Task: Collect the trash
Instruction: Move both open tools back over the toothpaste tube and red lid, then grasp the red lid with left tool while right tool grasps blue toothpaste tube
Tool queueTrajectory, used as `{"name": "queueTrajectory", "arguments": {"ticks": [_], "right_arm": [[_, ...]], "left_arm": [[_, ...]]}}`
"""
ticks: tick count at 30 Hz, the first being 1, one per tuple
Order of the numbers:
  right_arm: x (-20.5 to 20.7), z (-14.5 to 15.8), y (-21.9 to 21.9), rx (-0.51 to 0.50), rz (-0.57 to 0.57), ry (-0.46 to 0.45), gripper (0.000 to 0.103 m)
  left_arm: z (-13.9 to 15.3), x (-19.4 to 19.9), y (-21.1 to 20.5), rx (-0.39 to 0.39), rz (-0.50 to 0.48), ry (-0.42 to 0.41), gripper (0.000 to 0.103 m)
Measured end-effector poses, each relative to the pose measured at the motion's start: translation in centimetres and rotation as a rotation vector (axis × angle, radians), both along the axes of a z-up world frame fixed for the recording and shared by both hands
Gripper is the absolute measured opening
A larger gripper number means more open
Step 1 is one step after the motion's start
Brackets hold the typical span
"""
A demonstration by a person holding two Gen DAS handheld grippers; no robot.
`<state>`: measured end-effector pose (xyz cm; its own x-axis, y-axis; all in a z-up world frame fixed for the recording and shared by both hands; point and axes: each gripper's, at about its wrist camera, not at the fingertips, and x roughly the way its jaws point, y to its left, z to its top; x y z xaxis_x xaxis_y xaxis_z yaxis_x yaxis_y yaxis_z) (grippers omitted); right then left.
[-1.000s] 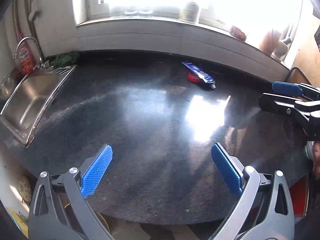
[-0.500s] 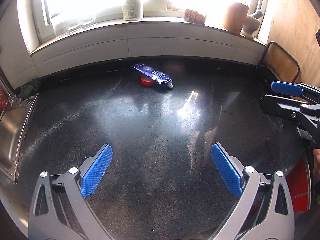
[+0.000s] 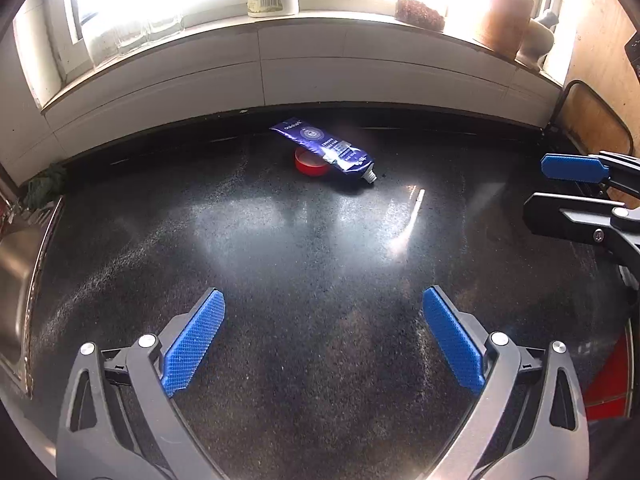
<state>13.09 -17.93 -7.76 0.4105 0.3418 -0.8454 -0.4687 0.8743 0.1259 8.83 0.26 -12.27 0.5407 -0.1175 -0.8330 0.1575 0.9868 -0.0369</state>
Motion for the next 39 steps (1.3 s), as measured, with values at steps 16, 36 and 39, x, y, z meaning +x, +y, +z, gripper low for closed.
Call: {"name": "queueTrajectory", "arguments": {"ticks": [16, 36, 39], "right_arm": [[16.4, -11.7, 6.6, -0.092, 0.166, 0.161, 0.077], [18.1, -9.9, 4.3, -0.037, 0.219, 0.136, 0.053], [17.4, -9.1, 3.3, -0.034, 0.196, 0.126, 0.053]], "left_arm": [[-9.6, 15.5, 0.7, 0.043, -0.180, 0.044, 0.096], [-10.5, 22.0, -2.1, 0.022, -0.345, -0.063, 0.070], [-10.3, 22.3, -2.4, 0.029, -0.335, -0.060, 0.049]]}}
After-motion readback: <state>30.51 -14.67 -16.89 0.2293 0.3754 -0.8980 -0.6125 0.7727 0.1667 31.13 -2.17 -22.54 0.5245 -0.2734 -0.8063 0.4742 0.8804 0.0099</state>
